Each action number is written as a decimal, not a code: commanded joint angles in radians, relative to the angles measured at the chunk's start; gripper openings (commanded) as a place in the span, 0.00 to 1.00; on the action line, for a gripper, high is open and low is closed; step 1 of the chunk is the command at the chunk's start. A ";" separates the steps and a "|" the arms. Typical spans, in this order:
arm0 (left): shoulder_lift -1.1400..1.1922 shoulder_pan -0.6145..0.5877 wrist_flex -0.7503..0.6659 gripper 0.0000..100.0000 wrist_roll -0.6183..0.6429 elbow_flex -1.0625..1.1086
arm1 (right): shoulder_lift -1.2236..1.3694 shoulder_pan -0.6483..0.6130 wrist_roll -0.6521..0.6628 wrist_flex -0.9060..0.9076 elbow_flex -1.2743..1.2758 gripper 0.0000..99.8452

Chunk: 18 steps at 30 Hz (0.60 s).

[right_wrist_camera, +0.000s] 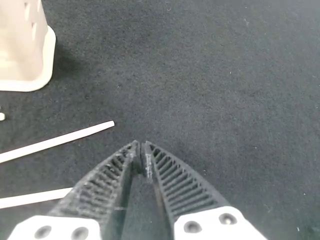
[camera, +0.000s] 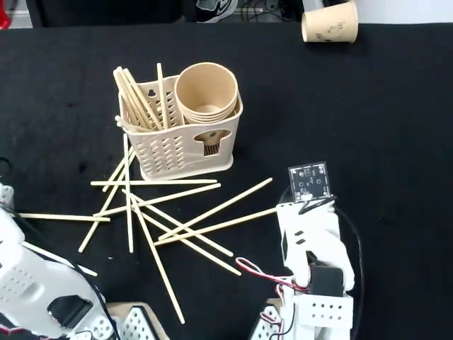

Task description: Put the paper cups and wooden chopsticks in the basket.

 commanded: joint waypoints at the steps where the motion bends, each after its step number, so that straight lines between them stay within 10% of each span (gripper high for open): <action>1: -0.094 0.031 0.086 0.03 -0.006 -0.061 | -0.070 0.009 0.006 0.005 -0.004 0.02; 13: -0.772 0.216 0.196 0.03 -0.009 -0.179 | -0.070 0.009 0.006 0.005 -0.004 0.02; 18: -1.108 0.328 -0.074 0.03 -0.003 -0.176 | -0.068 0.009 0.006 0.005 -0.004 0.02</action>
